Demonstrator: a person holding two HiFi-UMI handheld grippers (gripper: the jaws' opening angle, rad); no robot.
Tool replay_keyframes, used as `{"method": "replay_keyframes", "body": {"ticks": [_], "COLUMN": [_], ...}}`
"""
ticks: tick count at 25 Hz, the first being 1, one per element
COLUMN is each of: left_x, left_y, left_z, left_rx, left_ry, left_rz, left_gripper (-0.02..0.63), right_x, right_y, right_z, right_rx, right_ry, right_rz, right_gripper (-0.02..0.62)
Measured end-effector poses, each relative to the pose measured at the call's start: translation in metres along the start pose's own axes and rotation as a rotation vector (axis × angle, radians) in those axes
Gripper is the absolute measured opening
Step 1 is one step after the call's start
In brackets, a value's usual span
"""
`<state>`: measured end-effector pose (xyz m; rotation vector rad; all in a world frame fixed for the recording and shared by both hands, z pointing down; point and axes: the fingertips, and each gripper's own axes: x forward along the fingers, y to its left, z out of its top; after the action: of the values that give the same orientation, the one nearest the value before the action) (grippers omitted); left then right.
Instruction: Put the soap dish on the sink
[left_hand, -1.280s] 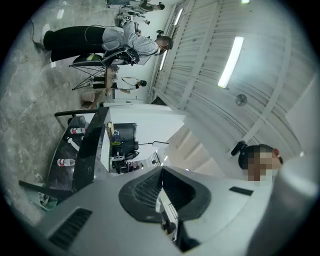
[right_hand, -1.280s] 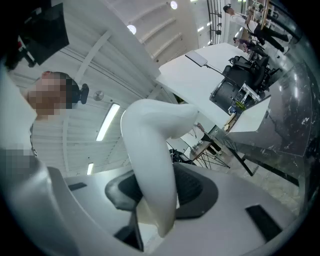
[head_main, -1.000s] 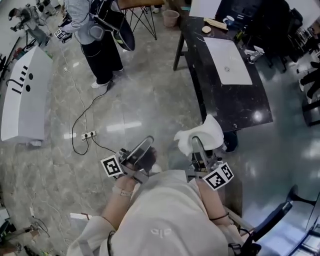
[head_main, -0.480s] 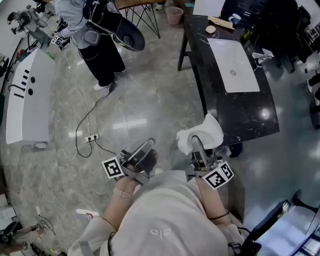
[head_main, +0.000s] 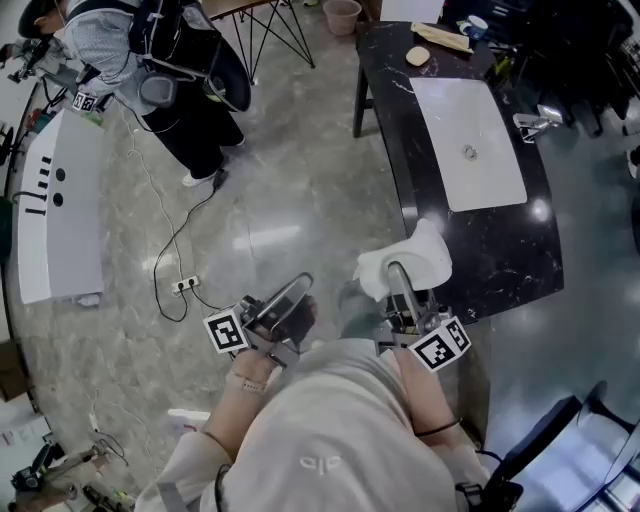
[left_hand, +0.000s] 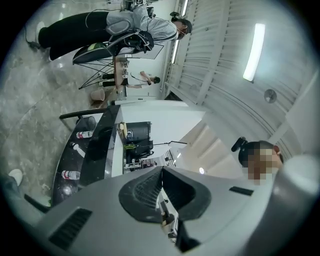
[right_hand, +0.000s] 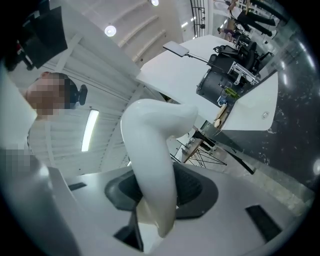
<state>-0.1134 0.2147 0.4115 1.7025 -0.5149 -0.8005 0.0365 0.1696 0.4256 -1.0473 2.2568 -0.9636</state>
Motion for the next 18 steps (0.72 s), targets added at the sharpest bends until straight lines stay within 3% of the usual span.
{"method": "replay_keyframes", "body": {"ticks": [12, 18], "left_x": [0.104, 0.155], "left_y": [0.03, 0.041], "left_z": [0.057, 0.072], "left_rx": [0.012, 0.075], "left_ry": [-0.02, 0.013], "left_rz": [0.053, 0.063], "left_gripper": [0.008, 0.008], "right_x": [0.077, 0.101], "right_y": [-0.082, -0.111], "right_z": [0.083, 0.115], "right_rx": [0.058, 0.077], "right_ry": [-0.006, -0.013], "right_rz": [-0.023, -0.02], "right_gripper": [0.161, 0.161]}}
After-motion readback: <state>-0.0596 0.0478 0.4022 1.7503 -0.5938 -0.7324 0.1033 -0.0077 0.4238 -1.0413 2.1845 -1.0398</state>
